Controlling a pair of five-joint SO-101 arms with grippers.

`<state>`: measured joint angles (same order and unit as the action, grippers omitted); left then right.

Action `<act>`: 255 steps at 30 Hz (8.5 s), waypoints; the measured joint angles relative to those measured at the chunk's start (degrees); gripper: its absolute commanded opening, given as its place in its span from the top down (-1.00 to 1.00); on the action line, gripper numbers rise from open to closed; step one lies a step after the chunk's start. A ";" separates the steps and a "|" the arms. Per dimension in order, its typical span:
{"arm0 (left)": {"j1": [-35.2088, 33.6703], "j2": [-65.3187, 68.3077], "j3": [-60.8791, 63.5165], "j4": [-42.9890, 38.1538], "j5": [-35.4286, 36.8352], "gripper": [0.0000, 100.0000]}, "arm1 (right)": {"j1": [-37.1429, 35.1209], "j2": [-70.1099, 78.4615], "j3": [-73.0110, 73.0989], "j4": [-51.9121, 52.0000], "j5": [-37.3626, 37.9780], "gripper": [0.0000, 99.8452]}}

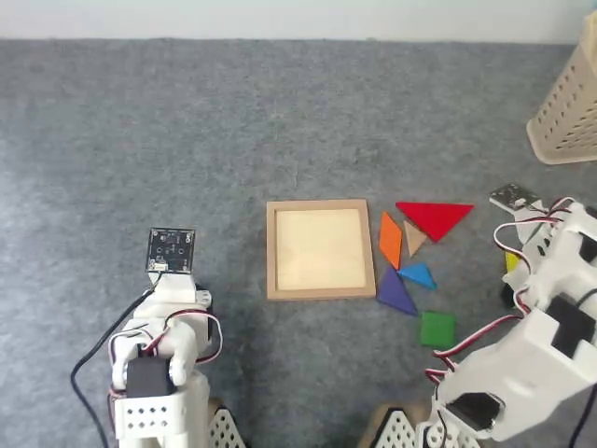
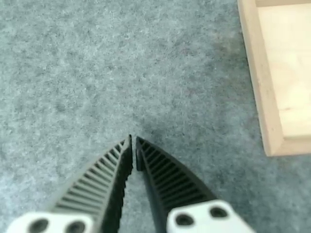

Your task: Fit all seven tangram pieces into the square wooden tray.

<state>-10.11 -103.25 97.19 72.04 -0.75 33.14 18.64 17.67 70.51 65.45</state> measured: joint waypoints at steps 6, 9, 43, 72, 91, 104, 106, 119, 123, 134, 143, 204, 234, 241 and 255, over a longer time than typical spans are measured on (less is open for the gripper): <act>0.09 0.00 0.00 0.00 0.00 0.98 | 0.18 0.09 -1.05 -0.70 -1.93 0.83; -0.09 0.00 0.00 0.00 0.00 0.98 | 0.18 0.18 -2.11 -1.23 -6.33 0.88; -0.09 0.00 0.00 0.00 0.00 0.98 | 3.87 -3.87 0.79 8.97 10.55 0.32; 0.00 0.00 0.00 0.00 0.00 0.98 | 3.96 -0.97 0.88 3.34 9.76 0.74; 0.00 0.00 0.00 0.00 0.00 0.98 | -0.44 1.67 -10.73 6.15 -21.98 0.95; 0.00 0.00 0.00 0.00 0.00 0.98 | -11.87 2.90 -26.73 22.24 -36.84 0.96; -0.09 0.00 0.00 0.00 0.00 0.98 | -12.31 2.90 -26.73 22.68 -37.10 0.97; 0.00 0.00 0.00 0.00 0.00 0.98 | -12.92 2.90 -20.04 21.10 -35.87 0.99; -0.09 0.00 0.00 0.00 0.00 0.98 | -12.92 2.64 -18.73 19.08 -35.78 0.99; 0.00 0.00 0.00 0.00 0.00 0.98 | -15.56 -7.38 -18.46 18.99 -43.60 0.99; 0.00 0.00 0.00 0.00 0.00 0.98 | -25.85 -17.41 -18.46 18.55 -52.57 0.99; 0.09 0.00 0.00 0.00 0.00 0.98 | -59.43 -14.07 -9.85 -7.03 -46.42 0.99; 0.00 0.00 0.00 0.00 0.00 0.98 | -59.25 -16.62 15.47 -20.57 -48.88 0.99; -0.09 0.00 0.00 0.00 0.00 0.98 | -59.25 -9.05 7.38 -20.57 -50.81 0.99; 0.00 0.00 0.00 0.00 0.00 0.98 | -57.76 -10.55 6.95 -20.57 -54.42 0.99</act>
<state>-10.11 -103.25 97.19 72.04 -0.75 -24.62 8.09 24.62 49.93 11.03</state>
